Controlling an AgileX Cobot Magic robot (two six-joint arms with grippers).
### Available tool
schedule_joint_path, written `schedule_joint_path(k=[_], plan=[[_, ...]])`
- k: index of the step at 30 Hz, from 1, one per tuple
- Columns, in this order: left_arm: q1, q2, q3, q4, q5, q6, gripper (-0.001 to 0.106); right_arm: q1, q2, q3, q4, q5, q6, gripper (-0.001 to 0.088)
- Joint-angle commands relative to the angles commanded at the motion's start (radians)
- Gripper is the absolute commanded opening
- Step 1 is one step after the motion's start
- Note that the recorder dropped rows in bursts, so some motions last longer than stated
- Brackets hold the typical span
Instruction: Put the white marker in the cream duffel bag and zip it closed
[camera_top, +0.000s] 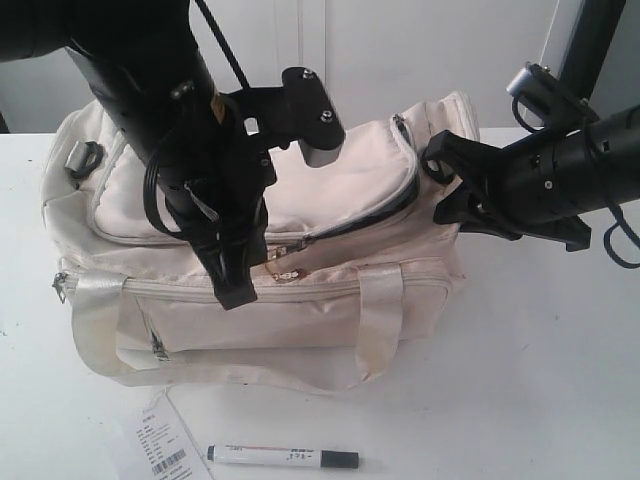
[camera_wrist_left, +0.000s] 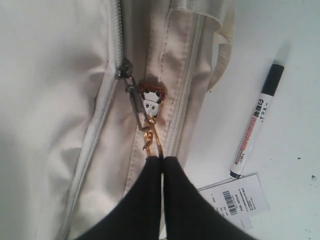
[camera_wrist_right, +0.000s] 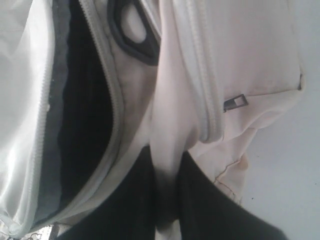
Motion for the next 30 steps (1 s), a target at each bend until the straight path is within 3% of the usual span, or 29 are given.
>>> schedule_joint_path(k=[30], plan=[[0.0, -0.048, 0.0, 0.049, 0.047, -0.022, 0.0, 0.0, 0.0, 0.0, 0.0, 0.0, 0.0, 0.0]])
